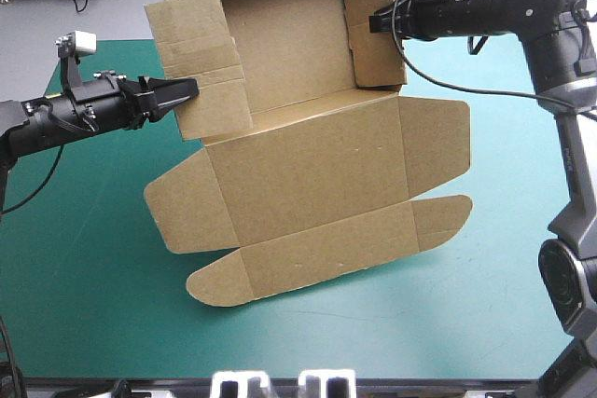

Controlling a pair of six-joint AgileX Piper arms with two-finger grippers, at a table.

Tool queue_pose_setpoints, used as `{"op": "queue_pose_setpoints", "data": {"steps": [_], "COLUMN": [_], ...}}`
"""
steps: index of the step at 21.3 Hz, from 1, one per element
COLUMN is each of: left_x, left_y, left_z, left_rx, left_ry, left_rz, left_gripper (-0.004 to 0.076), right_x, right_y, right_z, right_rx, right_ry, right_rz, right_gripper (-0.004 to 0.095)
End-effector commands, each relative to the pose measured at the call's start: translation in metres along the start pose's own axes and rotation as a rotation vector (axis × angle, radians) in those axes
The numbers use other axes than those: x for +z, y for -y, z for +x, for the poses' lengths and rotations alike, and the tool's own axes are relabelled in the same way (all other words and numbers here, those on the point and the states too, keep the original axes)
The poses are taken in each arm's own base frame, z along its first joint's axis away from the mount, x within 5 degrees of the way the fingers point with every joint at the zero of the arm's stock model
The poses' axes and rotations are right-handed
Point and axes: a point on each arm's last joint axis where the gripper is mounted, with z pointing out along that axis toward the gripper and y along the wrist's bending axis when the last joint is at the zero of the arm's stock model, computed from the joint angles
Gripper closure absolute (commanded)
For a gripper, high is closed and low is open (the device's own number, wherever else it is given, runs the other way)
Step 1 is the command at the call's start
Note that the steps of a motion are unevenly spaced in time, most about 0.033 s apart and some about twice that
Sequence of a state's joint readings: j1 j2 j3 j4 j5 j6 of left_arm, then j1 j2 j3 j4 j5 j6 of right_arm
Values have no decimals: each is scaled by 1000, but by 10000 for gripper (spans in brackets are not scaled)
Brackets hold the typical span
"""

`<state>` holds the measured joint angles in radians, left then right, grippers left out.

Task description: Fold the box

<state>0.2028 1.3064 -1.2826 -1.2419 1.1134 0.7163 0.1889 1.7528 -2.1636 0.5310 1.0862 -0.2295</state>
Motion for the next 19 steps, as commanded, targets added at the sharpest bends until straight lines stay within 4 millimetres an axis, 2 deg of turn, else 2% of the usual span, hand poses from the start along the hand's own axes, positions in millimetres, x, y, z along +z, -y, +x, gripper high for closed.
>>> {"op": "queue_pose_setpoints", "data": {"steps": [1, 3, 5, 9, 15, 19], "left_x": [0, 8, 15, 25, 35, 34], "left_y": [21, 25, 28, 36, 44, 56], "left_z": [-11, -11, -10, -7, -3, -5], "left_rx": [24, 44, 54, 58, 30, 129], "left_ry": [102, 110, 118, 123, 98, 20], "left_rz": [20, 1, -30, -40, -99, -229], "left_gripper": [316, 351, 428, 735, 734, 734], "right_x": [-23, -19, -17, -17, -18, -18], "right_y": [-30, -39, -44, -47, -40, -43], "right_z": [-14, -13, -11, -5, 10, 11], "right_rx": [-16, -29, -34, -32, -8, 50], "right_ry": [119, 107, 91, 35, -139, -144], "right_rz": [-52, -58, -62, -69, 5, -28], "right_gripper": [911, 911, 911, 911, 911, 911]}}
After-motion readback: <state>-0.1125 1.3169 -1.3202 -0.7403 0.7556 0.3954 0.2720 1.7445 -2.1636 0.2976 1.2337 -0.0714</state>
